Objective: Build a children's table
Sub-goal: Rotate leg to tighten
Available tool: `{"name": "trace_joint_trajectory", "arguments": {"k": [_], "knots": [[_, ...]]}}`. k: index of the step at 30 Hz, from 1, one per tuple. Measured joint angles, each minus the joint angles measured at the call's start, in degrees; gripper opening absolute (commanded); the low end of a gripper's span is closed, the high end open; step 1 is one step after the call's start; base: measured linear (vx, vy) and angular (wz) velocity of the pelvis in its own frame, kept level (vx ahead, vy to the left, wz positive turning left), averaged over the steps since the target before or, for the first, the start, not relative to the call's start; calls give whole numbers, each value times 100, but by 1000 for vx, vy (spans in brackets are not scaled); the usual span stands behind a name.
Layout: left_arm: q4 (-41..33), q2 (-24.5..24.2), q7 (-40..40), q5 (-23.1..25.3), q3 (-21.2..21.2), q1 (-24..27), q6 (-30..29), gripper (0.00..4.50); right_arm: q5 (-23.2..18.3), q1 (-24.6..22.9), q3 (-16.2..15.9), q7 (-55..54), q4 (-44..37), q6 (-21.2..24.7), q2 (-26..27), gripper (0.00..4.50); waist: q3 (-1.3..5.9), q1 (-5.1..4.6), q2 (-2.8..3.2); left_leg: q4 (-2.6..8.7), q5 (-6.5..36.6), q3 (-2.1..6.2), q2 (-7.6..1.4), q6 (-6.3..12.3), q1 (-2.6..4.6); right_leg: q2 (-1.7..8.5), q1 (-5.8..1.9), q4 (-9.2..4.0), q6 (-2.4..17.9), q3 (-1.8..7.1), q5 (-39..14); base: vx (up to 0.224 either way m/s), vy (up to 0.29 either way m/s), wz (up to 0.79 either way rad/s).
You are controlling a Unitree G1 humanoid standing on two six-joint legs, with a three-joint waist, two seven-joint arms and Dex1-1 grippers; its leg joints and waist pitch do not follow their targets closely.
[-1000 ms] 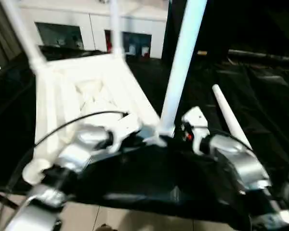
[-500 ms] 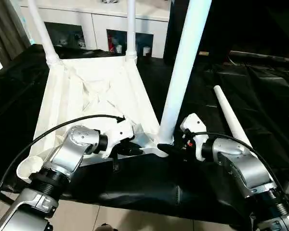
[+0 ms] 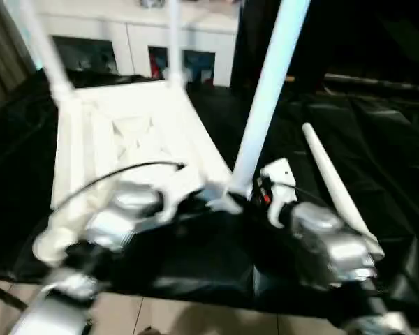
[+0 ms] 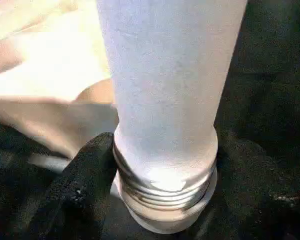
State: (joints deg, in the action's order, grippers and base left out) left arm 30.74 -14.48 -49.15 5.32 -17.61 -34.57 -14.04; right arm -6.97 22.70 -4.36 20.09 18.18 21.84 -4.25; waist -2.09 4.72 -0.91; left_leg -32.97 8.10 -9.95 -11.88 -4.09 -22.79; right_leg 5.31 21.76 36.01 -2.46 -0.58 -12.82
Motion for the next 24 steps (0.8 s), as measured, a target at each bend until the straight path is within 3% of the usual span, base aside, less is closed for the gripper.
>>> {"name": "trace_joint_trajectory", "arguments": {"k": [4, 7, 8, 10, 11, 13, 17, 24], "knots": [[264, 476, 717, 136, 89, -153, -273, 0, 178, 374, 225, -1039, 666, -313, 533, 272, 8, -42, 1, 3, 0, 1, 1, 0, 19, 0, -5, -6, -20, 2, -6, 0, 0, 0], [280, 546, 829, 172, 101, -174, -317, 0, 234, 449, 273, -1244, 861, -517, 632, 272, 12, -64, 7, 6, 0, 1, 2, -1, 17, 0, -7, -14, -6, 2, 4, 0, 0, 0], [279, 544, 827, 174, 103, -175, -316, 0, 233, 459, 280, -1227, 900, -569, 632, 307, 13, -67, 9, 9, 0, 1, 2, -1, 17, -1, -8, -17, -6, 1, 4, 0, 0, 0], [271, 535, 814, 173, 105, -175, -310, 0, 231, 459, 292, -1192, 918, -621, 630, 307, 13, -68, 9, 13, 0, 1, 2, -1, 17, -1, -7, -20, -6, 0, 4, 0, 0, 0], [266, 518, 800, 168, 101, -175, -298, 0, 228, 459, 308, -1152, 923, -642, 630, 344, 13, -71, 9, 14, 0, 1, 1, -1, 15, -2, -5, -20, -6, 0, 4, 0, 0, 0], [237, 467, 731, 151, 97, -167, -288, 0, 175, 458, 334, -970, 924, -648, 593, 349, 12, -81, 11, 18, 0, 1, 1, -1, 15, -3, -3, -21, -6, 0, 4, 0, 0, 0], [43, 263, 369, 90, 98, -48, -169, 0, 144, 422, 88, -243, 843, -518, 136, 370, 1, -60, 27, 34, 0, 1, 0, 0, 4, -2, 5, -30, -6, -9, 4, 0, 0, 0], [-500, -364, -850, -263, 32, 304, 96, 0, -78, -29, -513, 1792, -321, -189, -1113, 370, -4, 81, 52, 38, 0, -2, -1, 2, -25, -3, 7, -74, -8, -16, 4, 0, 0, 0]]}}
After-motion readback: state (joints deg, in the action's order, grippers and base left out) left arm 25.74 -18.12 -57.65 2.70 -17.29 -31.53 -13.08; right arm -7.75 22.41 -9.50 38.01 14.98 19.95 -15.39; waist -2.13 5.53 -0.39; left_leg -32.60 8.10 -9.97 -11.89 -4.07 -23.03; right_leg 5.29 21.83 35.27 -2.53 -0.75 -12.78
